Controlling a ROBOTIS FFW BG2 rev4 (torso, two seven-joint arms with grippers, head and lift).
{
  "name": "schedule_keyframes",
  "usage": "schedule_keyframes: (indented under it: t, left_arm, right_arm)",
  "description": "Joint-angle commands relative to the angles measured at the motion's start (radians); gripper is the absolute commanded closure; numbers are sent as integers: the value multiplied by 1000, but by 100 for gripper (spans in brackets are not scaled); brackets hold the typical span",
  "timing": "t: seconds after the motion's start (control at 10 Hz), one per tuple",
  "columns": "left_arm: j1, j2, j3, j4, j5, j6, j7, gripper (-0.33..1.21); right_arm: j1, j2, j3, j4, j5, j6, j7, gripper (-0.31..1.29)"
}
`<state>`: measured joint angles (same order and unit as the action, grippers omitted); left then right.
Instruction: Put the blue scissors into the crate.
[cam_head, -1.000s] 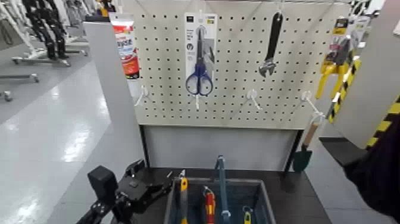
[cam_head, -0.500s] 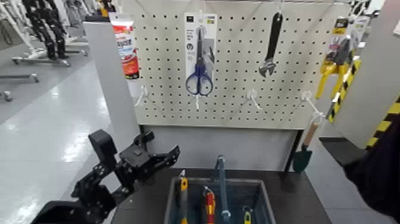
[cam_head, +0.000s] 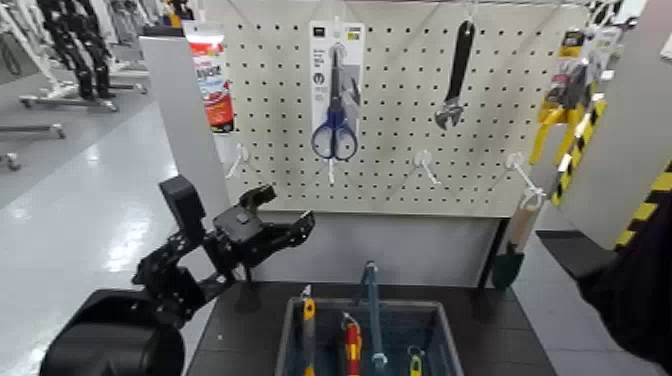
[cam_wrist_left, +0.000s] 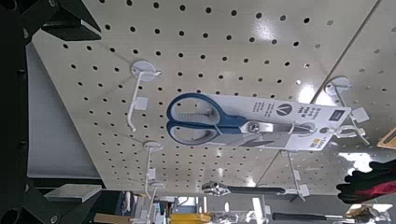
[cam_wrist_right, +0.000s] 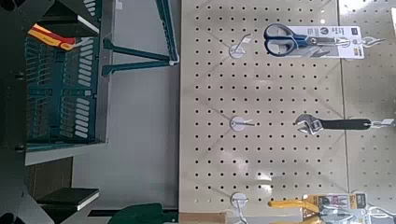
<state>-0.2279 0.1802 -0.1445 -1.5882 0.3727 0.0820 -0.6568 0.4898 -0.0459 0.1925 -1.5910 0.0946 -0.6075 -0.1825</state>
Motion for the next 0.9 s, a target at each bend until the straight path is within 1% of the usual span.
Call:
schedule_keyframes:
  t: [0.1, 0.4, 0.6, 0.9]
  left_arm:
    - [-74, 8, -20, 40, 20, -16, -21, 15]
    - [-166, 19, -41, 85, 35, -25, -58, 16]
    - [-235, 18, -58, 142, 34, -53, -76, 16]
    - [-344, 5, -87, 263, 43, -94, -132, 16]
  right_arm:
    - [-5, 0, 4, 3, -1, 0, 0, 10]
    - [-11, 0, 8, 8, -3, -2, 1, 10]
    - [-11, 0, 7, 6, -4, -2, 3, 10]
    - [-13, -2, 5, 8, -6, -5, 3, 10]
